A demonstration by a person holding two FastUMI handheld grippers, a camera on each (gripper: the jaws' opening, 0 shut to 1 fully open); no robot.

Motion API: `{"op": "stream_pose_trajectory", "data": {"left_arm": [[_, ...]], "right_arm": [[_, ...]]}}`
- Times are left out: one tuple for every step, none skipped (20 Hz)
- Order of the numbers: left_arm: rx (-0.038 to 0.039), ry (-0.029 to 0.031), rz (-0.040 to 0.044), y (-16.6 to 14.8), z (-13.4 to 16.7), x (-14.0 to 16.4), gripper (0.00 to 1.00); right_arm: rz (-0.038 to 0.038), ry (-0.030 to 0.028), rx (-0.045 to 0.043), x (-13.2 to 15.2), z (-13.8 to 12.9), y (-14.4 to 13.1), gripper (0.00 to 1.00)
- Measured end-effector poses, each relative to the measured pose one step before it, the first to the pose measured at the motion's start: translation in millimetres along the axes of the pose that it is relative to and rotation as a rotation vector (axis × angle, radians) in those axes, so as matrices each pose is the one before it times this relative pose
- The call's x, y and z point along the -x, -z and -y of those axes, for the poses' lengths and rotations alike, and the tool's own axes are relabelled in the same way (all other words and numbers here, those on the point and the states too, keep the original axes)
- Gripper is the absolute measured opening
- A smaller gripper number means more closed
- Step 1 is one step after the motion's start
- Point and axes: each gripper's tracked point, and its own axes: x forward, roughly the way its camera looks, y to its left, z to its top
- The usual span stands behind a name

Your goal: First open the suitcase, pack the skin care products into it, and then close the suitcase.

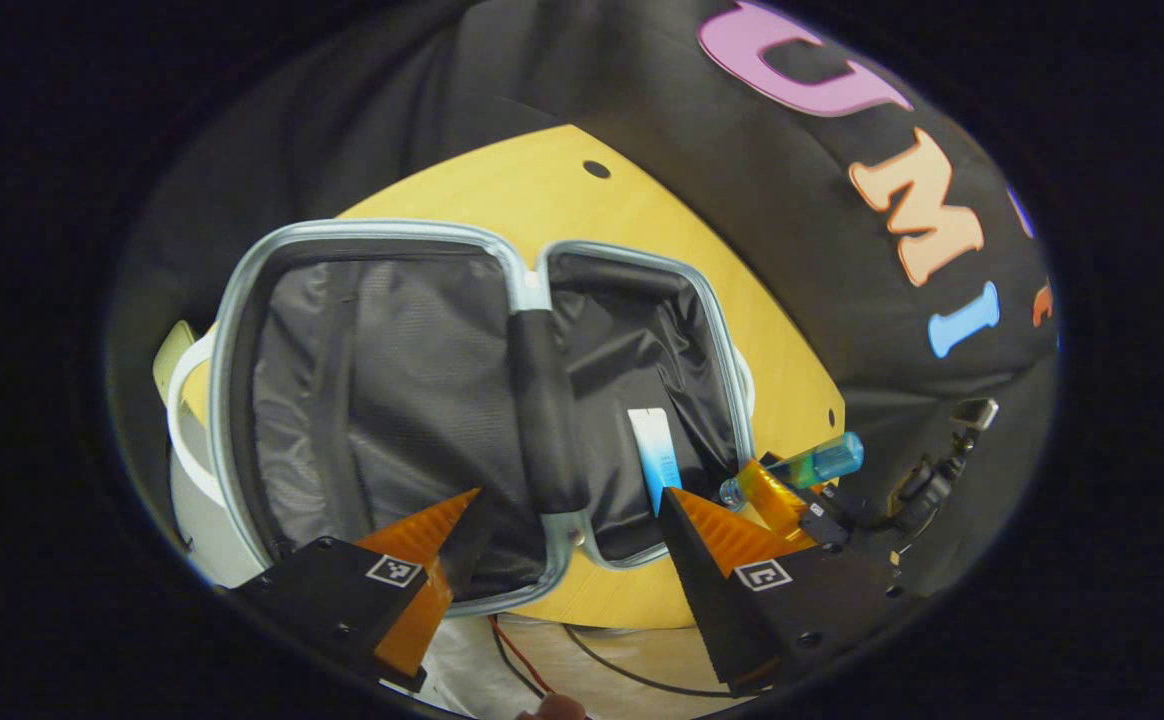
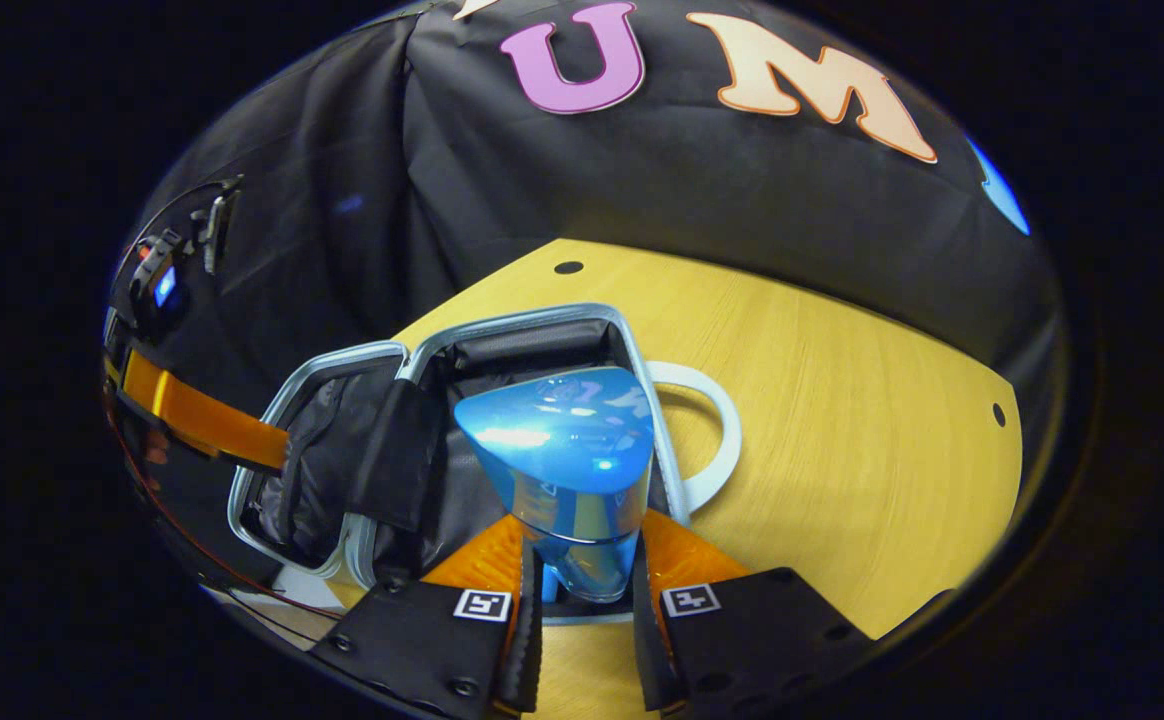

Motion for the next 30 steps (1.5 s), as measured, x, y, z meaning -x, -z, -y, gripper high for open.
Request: {"op": "stream_pose_trajectory", "data": {"left_arm": [[0.02042, -0.01128, 0.02312, -4.08, -7.72, 8.23, 0.97], [0.02332, -0.00892, 0.01697, -3.02, -5.45, 6.33, 0.97], [0.02516, -0.00536, 0.02071, -3.29, -7.47, 7.17, 0.97], [0.02498, -0.00665, 0.01813, -4.78, -9.78, 5.32, 0.97], [0.02220, -0.01034, 0.01935, -3.73, -9.44, 5.43, 0.97], [0.02410, -0.01569, 0.02121, -4.58, -10.90, 3.55, 0.97], [0.02049, -0.01371, 0.01650, -3.50, -10.53, 4.01, 0.97], [0.02079, -0.01371, 0.01791, -4.47, -9.74, 4.12, 0.97], [0.01909, -0.01613, 0.01604, -5.44, -12.17, 5.63, 0.97], [0.02035, -0.01813, 0.01452, -4.34, -13.04, 3.57, 0.97], [0.02127, -0.01641, 0.01283, -3.54, -12.56, 4.66, 0.97], [0.02075, -0.01558, 0.00782, -2.55, -11.88, 3.54, 0.97], [0.02211, -0.01968, 0.00694, -2.18, -13.39, 2.01, 0.97], [0.02306, -0.02114, 0.00428, -2.48, -11.86, -1.25, 0.97], [0.01995, -0.01701, 0.00426, -3.04, -11.75, -0.02, 0.97], [0.02067, -0.01862, 0.00436, -8.40, -14.72, 2.62, 0.97], [0.01992, -0.01892, 0.00269, -4.15, -13.06, -1.15, 0.97], [0.01843, -0.01206, 0.00055, -5.14, -8.55, -4.18, 0.97], [0.02086, -0.00528, 0.00214, -3.13, -6.56, -2.21, 0.94], [0.01799, -0.00524, -0.00180, -3.16, -4.43, -4.61, 0.98], [0.01376, -0.00817, -0.00252, -4.08, -7.24, -3.70, 0.98], [0.01364, -0.00899, -0.00171, -3.33, -6.50, -3.50, 0.97], [0.00968, -0.00582, -0.00163, -3.52, -4.66, -3.67, 0.97], [0.01174, -0.00252, -0.00117, -1.85, -3.83, -4.02, 0.97], [0.01405, -0.00177, -0.00474, -0.18, -2.26, -3.33, 0.97], [0.00906, 0.00552, -0.00498, -0.54, 1.30, -3.08, 0.97], [0.01230, 0.00039, -0.00742, 0.78, -1.72, -2.51, 0.97], [0.00806, 0.00102, -0.00628, -0.11, -1.79, -3.76, 0.97], [0.00744, -0.00137, -0.00366, -0.29, -0.92, -4.14, 0.97], [0.01113, -0.00198, -0.00300, 0.78, -0.42, -4.43, 0.97]], "right_arm": [[-0.02123, 0.00397, 0.00344, -3.60, 0.70, 6.85, 0.37], [-0.02223, 0.00404, 0.00306, -4.90, -0.90, 5.53, 0.37], [-0.01783, 0.00145, 0.00545, -5.69, -2.94, 4.19, 0.37], [-0.00891, -0.00209, 0.01112, -4.92, -1.50, 2.83, 0.37], [-0.00629, 0.00299, 0.00865, -3.00, 0.17, 1.36, 0.41], [-0.01110, 0.00461, 0.00384, -3.30, 0.01, 2.76, 0.41], [-0.01367, 0.00395, -0.00149, -3.53, 0.08, 2.70, 0.37], [-0.01186, 0.00496, -0.00235, -4.36, 0.15, 2.70, 0.40], [-0.01387, 0.00745, -0.00057, -3.89, 1.10, 2.79, 0.40], [-0.01287, 0.01083, 0.00313, -3.73, 2.02, 2.02, 0.40], [-0.01150, 0.01134, 0.00664, -3.79, 2.34, 2.25, 0.37], [-0.00947, 0.01079, 0.00096, -1.23, 1.83, 1.25, 0.41], [0.00579, 0.00086, -0.01286, -0.99, 0.23, -3.25, 0.37], [-0.00253, 0.00347, -0.01203, -0.82, 1.76, -0.73, 0.40], [-0.00501, -0.00002, -0.01361, -0.51, 1.47, -0.13, 0.37], [0.00035, -0.00043, -0.01442, -1.00, 1.44, -2.23, 0.37], [-0.00636, -0.00073, -0.01229, -2.57, 0.70, -0.15, 0.37], [-0.00309, -0.00470, -0.00713, -1.15, -1.09, -0.76, 0.42], [-0.00933, -0.00375, -0.00097, -1.85, -1.01, 1.32, 0.41], [-0.00767, 0.00001, 0.00682, -2.37, -1.17, 1.87, 0.42], [-0.00549, -0.01030, 0.00394, -0.45, -0.70, 0.90, 0.43], [-0.00359, -0.00900, -0.00197, 2.02, -2.54, -0.05, 0.45], [-0.00128, -0.00719, -0.00355, 0.09, -1.82, -0.23, 0.49], [0.00050, 0.00312, -0.00585, -0.16, -0.36, -1.01, 0.51], [0.00899, -0.00872, -0.00928, 2.15, -1.05, -2.04, 0.52], [0.00796, -0.01816, -0.01735, 3.20, -4.41, -3.70, 0.58], [0.00908, -0.02655, -0.02038, -0.71, -7.72, -2.51, 0.63], [0.01400, -0.01975, -0.01375, 2.27, -5.87, -4.37, 0.80], [0.02096, -0.00943, -0.00393, 1.04, -2.31, -4.12, 0.86], [0.02112, 0.00725, 0.00599, 4.08, 1.45, -3.83, 1.00]]}}
